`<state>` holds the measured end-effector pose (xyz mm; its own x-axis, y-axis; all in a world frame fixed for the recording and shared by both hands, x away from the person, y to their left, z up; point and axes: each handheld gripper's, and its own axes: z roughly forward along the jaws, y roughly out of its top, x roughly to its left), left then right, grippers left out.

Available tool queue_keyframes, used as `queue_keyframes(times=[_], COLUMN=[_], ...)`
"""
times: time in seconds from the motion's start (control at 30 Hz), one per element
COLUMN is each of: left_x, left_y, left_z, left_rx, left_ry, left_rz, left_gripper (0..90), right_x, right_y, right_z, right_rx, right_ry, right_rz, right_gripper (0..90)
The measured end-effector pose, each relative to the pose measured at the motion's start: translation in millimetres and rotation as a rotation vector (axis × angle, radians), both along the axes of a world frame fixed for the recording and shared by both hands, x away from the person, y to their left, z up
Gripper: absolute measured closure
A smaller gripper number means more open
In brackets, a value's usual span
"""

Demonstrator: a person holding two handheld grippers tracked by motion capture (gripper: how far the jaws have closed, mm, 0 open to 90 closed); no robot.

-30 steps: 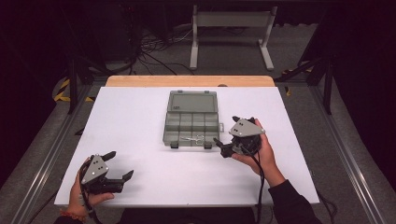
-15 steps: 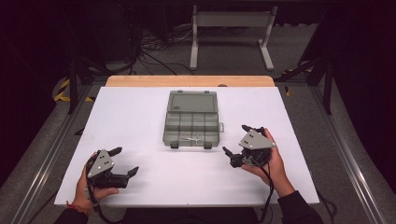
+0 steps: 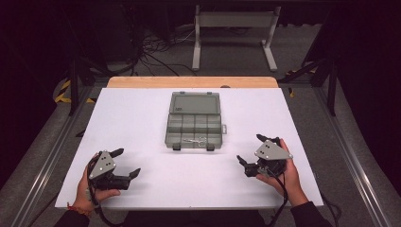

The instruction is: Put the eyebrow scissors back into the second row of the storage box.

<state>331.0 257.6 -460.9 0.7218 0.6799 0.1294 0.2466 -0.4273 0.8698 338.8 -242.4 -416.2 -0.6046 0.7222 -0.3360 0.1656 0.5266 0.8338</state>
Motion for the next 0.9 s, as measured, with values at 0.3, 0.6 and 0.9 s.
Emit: queue_keyframes(times=[0.3,0.6,0.9], left_x=[1.6,1.5,1.8], left_y=[-0.3,-0.9,1.5], left_z=[1.2,2.1,2.2], left_rx=[-0.002,0.003,-0.007], left_ry=[-0.003,-0.009,-0.01], left_rz=[0.005,0.016,0.042], left_gripper=[7.8,7.5,7.3], right_x=[-10.1,-25.1,-23.3], right_y=[-17.4,-26.2,-24.0], right_z=[-20.3,-33.1,-30.5], right_rx=[-0.002,0.006,0.024], right_ry=[0.034,0.067,0.04], right_rz=[-0.033,-0.047,-0.029], right_gripper=[5.8,5.8,5.8])
